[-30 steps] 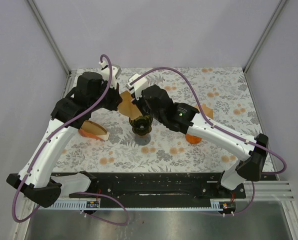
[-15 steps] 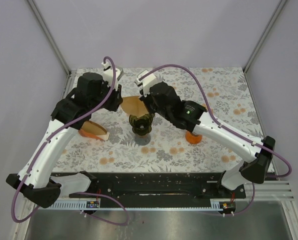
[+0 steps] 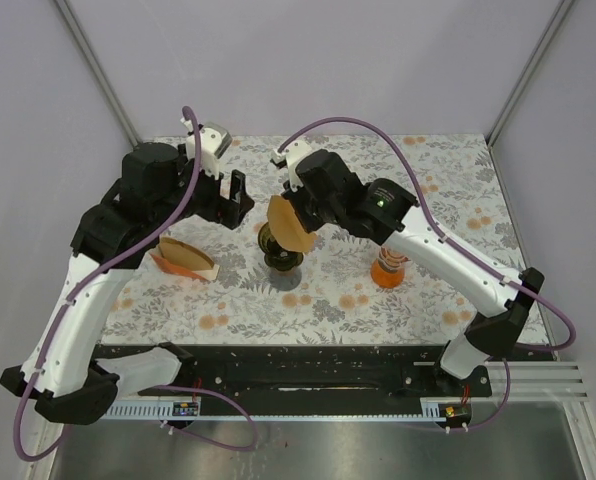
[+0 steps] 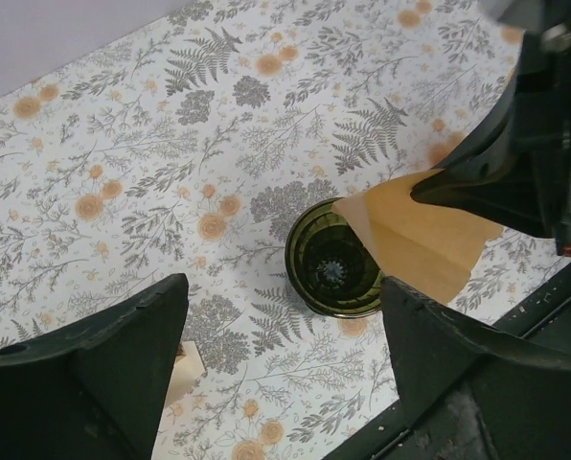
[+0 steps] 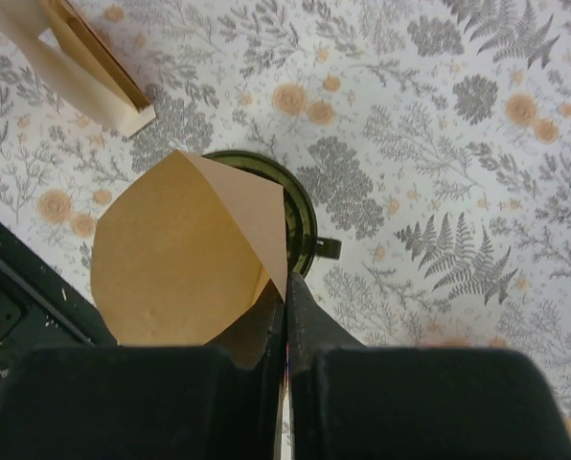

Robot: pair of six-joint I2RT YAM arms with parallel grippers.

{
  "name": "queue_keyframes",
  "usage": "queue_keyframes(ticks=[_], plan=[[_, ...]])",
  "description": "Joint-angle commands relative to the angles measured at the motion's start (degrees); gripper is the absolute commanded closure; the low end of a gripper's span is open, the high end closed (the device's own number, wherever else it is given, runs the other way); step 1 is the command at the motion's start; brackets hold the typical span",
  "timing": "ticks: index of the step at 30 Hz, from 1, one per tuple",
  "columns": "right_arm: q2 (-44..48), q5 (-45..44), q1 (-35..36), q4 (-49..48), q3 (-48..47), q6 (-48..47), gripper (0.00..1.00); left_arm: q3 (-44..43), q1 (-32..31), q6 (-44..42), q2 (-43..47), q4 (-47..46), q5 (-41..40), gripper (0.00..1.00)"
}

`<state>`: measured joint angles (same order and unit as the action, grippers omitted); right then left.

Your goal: Place the coffee filter in the dripper

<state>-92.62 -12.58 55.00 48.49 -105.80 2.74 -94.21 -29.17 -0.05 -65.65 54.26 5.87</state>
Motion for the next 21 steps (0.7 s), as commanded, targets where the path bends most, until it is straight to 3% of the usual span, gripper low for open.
queue_keyframes(ticks=[1,9,15,21], plan=[[-0.6,4.3,-1.3,6.8,-2.0,2.8,1.0,-2.0,0.3,2.1,1.5,-0.6,1.7,0.15],[-4.0,10.3,-1.7,4.1,-3.0,3.2,1.0,3.1,0.7,4.1,1.0,-3.0,-1.2,0.15],[-13.4,9.8,-1.7,14.0,-15.9,2.7,1.0,6.1,0.9,5.4,-0.1,-4.1,-0.8,0.15],[-16.9,11.1,-2.1,17.3,-17.8,2.3,1.0,8.6,1.2,5.2,-0.2,-4.7,-1.1,0.16]])
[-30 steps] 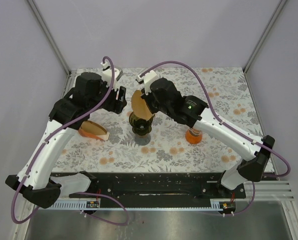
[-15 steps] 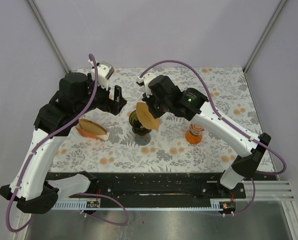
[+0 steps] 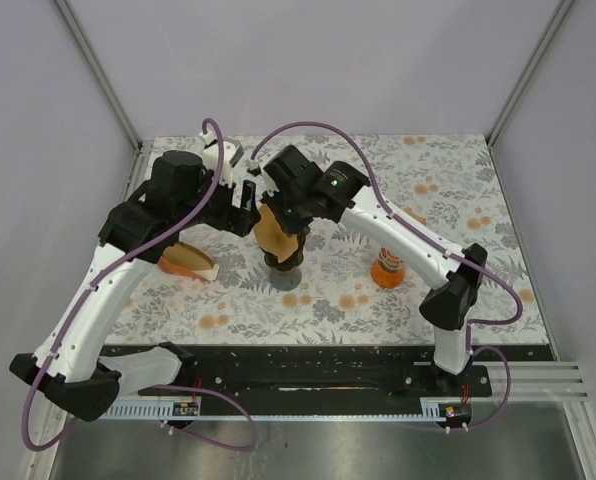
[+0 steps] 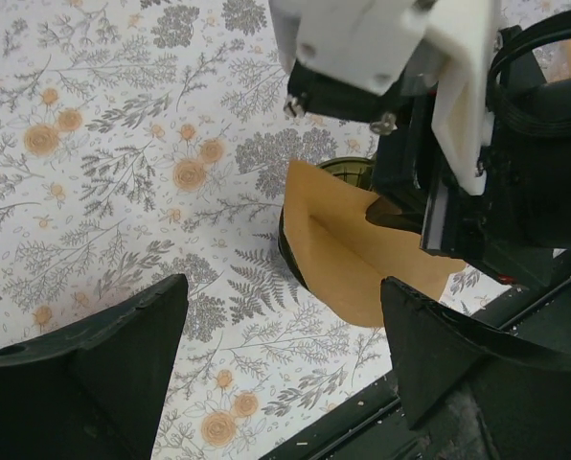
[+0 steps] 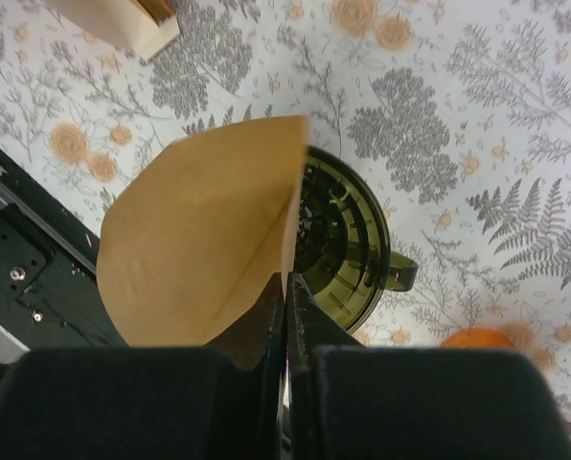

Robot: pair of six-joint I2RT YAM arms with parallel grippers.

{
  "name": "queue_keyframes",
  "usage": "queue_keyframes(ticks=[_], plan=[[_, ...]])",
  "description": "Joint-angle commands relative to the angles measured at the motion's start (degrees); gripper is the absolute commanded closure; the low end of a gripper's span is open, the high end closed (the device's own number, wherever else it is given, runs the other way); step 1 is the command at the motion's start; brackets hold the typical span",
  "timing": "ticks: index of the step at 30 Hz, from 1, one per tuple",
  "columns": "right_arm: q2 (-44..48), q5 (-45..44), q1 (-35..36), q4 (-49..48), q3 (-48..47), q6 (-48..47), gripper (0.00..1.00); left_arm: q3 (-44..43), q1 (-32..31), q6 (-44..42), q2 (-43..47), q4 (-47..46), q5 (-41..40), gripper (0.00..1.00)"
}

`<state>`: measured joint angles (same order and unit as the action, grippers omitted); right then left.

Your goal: Place the coffee filter in the dripper

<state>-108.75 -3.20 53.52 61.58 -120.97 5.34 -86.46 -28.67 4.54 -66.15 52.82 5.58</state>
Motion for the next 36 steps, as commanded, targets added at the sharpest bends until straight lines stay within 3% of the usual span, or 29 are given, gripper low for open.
queue_keyframes(ticks=[1,20,28,36], plan=[[-1.0,1.5,-0.9,4.2,-2.6,-0.3,1.0,1.4,1.0,0.6,0.4,-3.6,-0.8,0.16],[-6.7,3.0,-2.0,3.9,-4.9,-2.6,1.0,8.1,2.6,0.8,-6.9,-6.8,2.2,0.27],[-5.0,3.0,-2.1,0.8,-1.4,-2.7,0.99,9.9,2.6,0.7,-8.8,-7.7,3.2,0.41],[-1.5,3.0,-2.5,-2.8,0.8,-2.3,0.74,11.5,2.6,-0.1,-9.6,-8.0,4.0,0.71]])
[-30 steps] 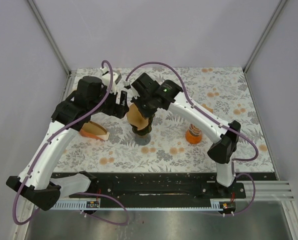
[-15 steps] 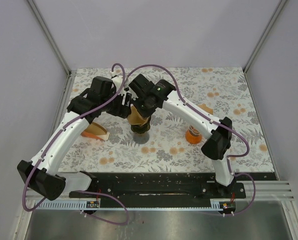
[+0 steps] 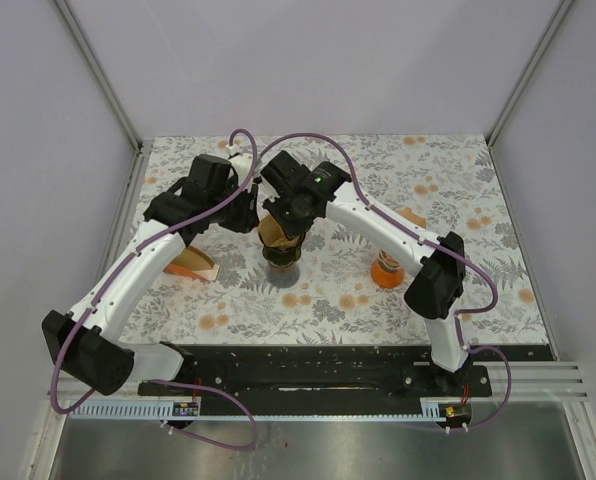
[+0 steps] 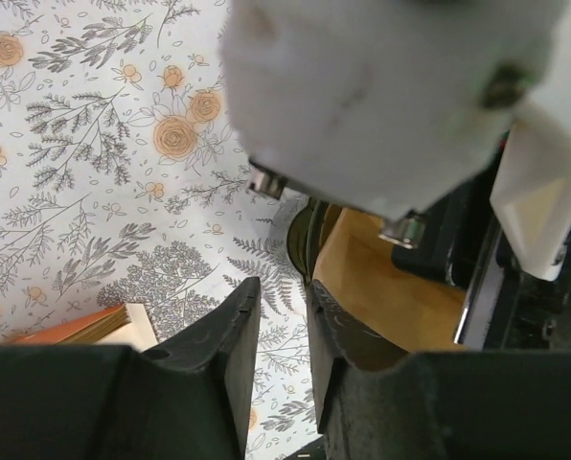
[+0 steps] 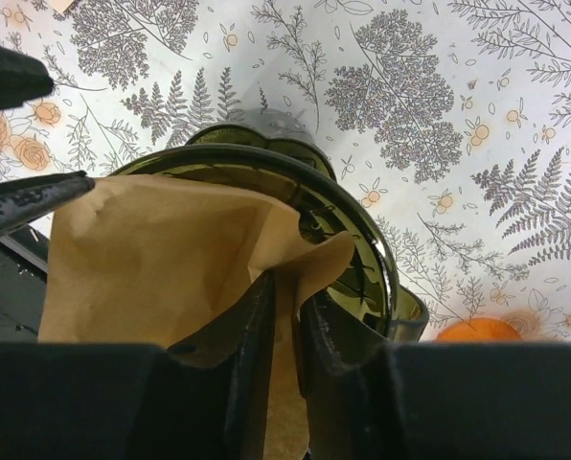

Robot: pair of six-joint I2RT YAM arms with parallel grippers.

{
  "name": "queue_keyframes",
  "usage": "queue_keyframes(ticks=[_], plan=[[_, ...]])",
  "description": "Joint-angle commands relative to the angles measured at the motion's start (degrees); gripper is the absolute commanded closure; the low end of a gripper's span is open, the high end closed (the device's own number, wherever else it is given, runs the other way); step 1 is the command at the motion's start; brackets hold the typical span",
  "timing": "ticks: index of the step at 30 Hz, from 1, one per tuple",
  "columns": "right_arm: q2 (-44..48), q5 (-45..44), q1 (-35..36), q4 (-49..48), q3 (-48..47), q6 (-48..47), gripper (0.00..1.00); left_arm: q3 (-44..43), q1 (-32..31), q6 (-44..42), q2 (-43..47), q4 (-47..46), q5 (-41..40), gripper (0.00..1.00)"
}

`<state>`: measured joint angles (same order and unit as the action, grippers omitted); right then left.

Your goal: Place the coffee filter in the dripper

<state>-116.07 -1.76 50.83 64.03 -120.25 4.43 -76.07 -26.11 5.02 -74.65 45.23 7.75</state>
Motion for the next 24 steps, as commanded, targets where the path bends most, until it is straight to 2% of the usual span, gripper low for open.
queue_keyframes(ticks=[1,5,9,24], plan=[[6.2,1.6,0.1,-5.6,0.4,-1.3,0.71,1.1,0.0,-0.5,-1.2,-0.4,2.3,0.73],[7.8,4.4,0.1,-7.2,1.3,-1.3,0.64,0.8,0.0,-0.8,-1.2,-0.4,3.1,0.74],[8.9,5.0,0.1,-8.0,1.9,-1.4,0.53,0.8,0.0,-0.9,-1.4,-0.4,3.6,0.77],[15.6,3.9,0.1,-15.8,8.0,-2.7,0.32,0.8,0.0,-1.3,-1.3,-0.4,4.4,0.83]])
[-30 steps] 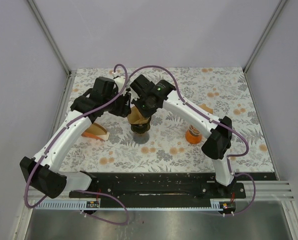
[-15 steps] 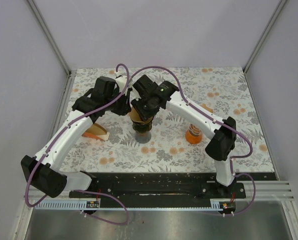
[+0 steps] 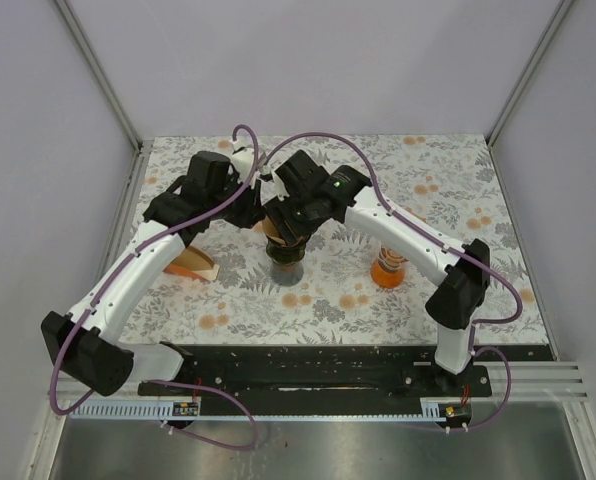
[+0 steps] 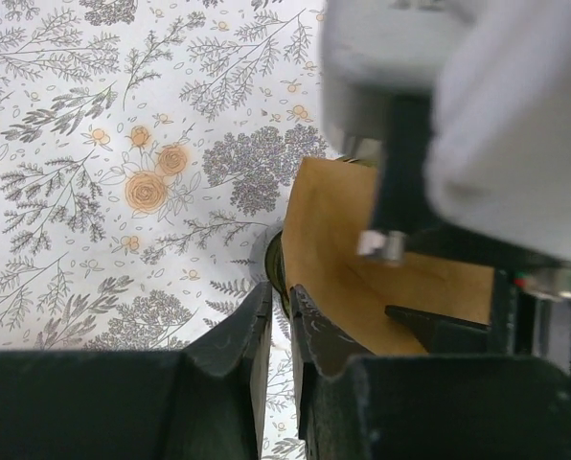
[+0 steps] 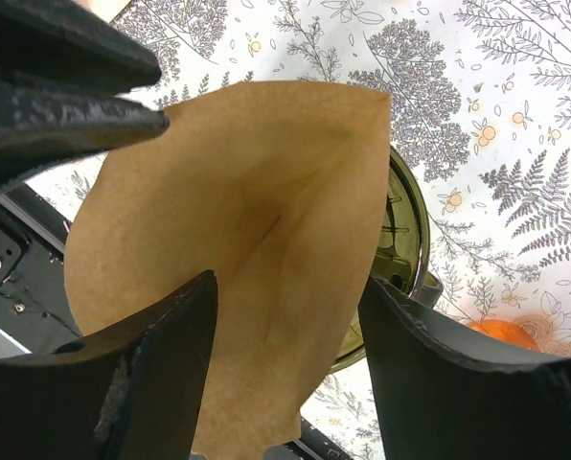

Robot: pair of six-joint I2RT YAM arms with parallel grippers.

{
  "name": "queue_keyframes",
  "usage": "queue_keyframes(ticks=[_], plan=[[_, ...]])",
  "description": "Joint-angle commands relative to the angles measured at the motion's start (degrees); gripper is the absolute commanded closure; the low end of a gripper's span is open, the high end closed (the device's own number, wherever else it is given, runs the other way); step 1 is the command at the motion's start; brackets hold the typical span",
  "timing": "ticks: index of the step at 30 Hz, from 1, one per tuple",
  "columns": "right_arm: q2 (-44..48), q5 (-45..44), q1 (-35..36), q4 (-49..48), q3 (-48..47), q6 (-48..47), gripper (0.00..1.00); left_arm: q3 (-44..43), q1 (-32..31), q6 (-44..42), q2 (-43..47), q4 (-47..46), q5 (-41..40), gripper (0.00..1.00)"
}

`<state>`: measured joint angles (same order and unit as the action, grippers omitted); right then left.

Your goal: Place the coffee filter in the dripper

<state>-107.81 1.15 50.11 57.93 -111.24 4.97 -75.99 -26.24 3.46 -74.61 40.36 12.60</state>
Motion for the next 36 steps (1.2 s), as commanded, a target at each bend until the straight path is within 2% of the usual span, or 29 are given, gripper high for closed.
queue_keyframes(ticks=[1,11,20,36], plan=[[7.4,1.0,0.8,-9.9,-0.8,-3.4,0.31,0.7,0.1,0.1,-1.5,4.5,-0.6,0.83],[7.9,-0.2,0.8,-12.3,-0.4,-4.6,0.26,0.8,0.1,0.1,-1.6,4.5,0.2,0.83],[14.9,-1.9,0.8,-20.2,5.6,-11.4,0.17,1.1,0.1,0.1,-1.8,4.5,0.6,0.84],[17.3,0.1,0.8,-20.3,8.8,-12.9,0.16,0.2,0.1,0.6,-1.7,4.5,0.7,0.86]])
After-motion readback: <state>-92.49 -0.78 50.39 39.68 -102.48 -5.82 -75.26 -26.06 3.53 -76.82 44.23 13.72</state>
